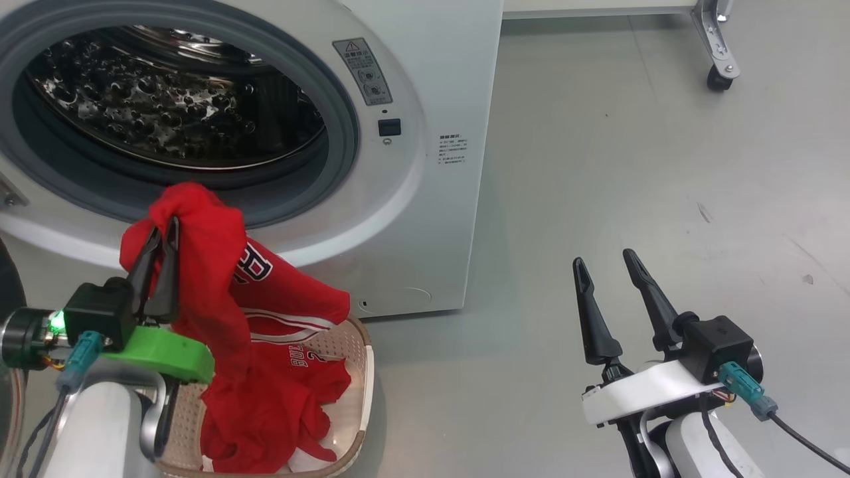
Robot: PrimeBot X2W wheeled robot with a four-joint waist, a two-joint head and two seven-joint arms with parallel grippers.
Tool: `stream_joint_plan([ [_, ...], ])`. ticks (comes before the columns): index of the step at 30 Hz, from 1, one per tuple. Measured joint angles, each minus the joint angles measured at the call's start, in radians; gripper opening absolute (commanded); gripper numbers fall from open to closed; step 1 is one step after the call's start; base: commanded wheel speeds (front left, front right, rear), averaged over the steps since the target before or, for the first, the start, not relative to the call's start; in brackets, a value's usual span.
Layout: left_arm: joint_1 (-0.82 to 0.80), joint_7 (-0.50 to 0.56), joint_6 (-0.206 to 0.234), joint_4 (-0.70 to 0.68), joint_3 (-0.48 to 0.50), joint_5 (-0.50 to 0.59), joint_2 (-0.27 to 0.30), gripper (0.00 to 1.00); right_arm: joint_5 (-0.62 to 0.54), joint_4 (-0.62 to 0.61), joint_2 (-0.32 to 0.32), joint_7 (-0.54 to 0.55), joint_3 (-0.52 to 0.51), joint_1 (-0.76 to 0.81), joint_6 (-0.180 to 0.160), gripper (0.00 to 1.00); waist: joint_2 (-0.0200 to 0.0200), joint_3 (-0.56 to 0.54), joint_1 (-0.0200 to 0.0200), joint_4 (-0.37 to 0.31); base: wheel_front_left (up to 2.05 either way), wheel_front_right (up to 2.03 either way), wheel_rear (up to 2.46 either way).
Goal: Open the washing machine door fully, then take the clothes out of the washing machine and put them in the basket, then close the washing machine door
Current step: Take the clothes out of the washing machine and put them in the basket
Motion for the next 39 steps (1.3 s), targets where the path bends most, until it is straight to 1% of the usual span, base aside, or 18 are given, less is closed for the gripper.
stream_joint_plan([
  [8,0.025,0.013,0.0,0.052,-0.012,0.002,0.009,0.0,-0.006,-0.009,0.002,0.0,0.005,-0.002,0.0,1.0,0.0,0.043,0.0,-0.008,0.0,0.0,0.0],
  [10,0.04,0.015,0.0,0.08,-0.009,0.008,0.025,0.0,-0.011,-0.013,0.002,0.0,0.007,-0.004,0.0,1.0,0.0,0.06,0.0,-0.011,0.0,0.0,0.0],
  [16,0.07,0.049,0.0,0.148,-0.003,0.019,0.043,0.0,-0.015,-0.016,0.004,0.0,0.009,-0.011,0.0,1.0,0.0,0.096,0.0,-0.019,0.0,0.0,0.0],
  [23,0.078,0.069,-0.009,0.2,-0.047,0.045,0.051,0.0,-0.024,-0.023,0.006,0.0,0.016,-0.038,0.0,1.0,0.0,0.141,0.0,-0.03,0.0,0.0,0.0],
  [28,0.078,0.111,-0.012,0.263,-0.064,0.061,0.051,0.0,-0.031,-0.025,0.007,0.0,0.027,-0.057,0.005,1.0,0.0,0.172,0.0,-0.042,0.0,0.0,0.0],
  [34,0.063,0.129,-0.012,0.3,-0.056,0.058,0.051,0.0,-0.04,-0.03,0.01,0.0,0.035,-0.072,0.004,1.0,0.0,0.21,0.0,-0.059,0.0,0.0,0.0],
  [39,-0.001,0.152,-0.013,0.328,-0.057,0.055,0.052,0.0,-0.043,-0.031,0.011,0.0,0.045,-0.087,0.004,1.0,0.0,0.249,0.0,-0.074,0.0,0.0,0.0],
])
